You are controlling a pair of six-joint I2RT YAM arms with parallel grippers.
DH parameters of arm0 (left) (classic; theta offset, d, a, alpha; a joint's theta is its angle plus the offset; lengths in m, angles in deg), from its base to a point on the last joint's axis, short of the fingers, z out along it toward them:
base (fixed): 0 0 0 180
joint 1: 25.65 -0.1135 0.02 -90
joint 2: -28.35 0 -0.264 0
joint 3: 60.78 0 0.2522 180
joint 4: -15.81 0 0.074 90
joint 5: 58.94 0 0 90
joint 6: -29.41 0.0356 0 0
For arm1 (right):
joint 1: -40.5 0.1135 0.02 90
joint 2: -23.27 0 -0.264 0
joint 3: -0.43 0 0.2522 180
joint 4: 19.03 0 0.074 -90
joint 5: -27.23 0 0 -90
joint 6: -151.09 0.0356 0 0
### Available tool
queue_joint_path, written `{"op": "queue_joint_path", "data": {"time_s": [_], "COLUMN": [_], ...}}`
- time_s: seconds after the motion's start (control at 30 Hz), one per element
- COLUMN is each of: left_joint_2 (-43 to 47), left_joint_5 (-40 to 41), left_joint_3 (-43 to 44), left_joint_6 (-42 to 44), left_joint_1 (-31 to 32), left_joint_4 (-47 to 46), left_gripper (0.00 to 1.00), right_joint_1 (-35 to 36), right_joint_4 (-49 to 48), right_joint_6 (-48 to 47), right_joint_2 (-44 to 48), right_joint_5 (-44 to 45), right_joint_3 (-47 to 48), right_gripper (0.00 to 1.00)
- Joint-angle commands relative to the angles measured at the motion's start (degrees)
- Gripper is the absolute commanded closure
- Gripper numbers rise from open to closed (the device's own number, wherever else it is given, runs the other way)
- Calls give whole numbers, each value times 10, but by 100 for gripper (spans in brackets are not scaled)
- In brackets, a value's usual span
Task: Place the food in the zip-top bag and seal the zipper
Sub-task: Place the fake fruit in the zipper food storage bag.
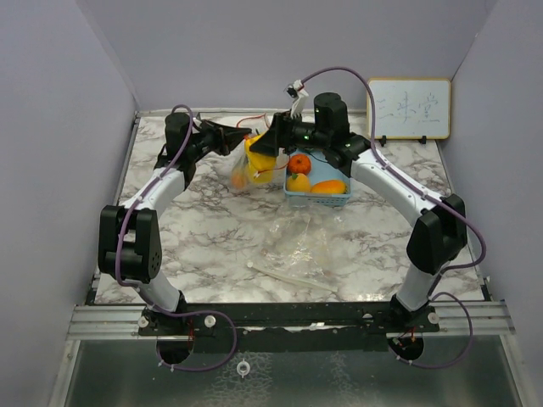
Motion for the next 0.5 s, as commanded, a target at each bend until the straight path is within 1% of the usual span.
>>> {"op": "queue_joint_path", "data": {"time_s": [0.0, 0.03, 0.13, 0.3, 0.37, 0.47], "left_joint_2": [14, 16, 30, 44, 40, 31], "left_joint_5": [13, 11, 8, 9, 9, 9], "left_joint_3": [-7, -10, -25, -48, -46, -32], "left_joint_6": [-3, -2, -1, -4, -5, -4], "left_joint_1": [0, 0, 0, 0, 0, 1], "left_joint_4": [0, 0, 0, -1, -3, -4], "left_gripper": [100, 100, 100, 100, 100, 100], "right_joint_1": [-4, -4, -4, -4, -1, 15], "right_joint_4": [7, 15, 31, 65, 85, 117], "right_joint_6": [10, 5, -16, -35, -45, -71], "right_joint_2": [-12, -13, -23, -60, -78, -96], "right_joint_5": [114, 151, 210, 238, 238, 274], "right_joint_3": [-3, -3, 6, 41, 60, 81], "right_gripper": [67, 68, 68, 67, 66, 63]}}
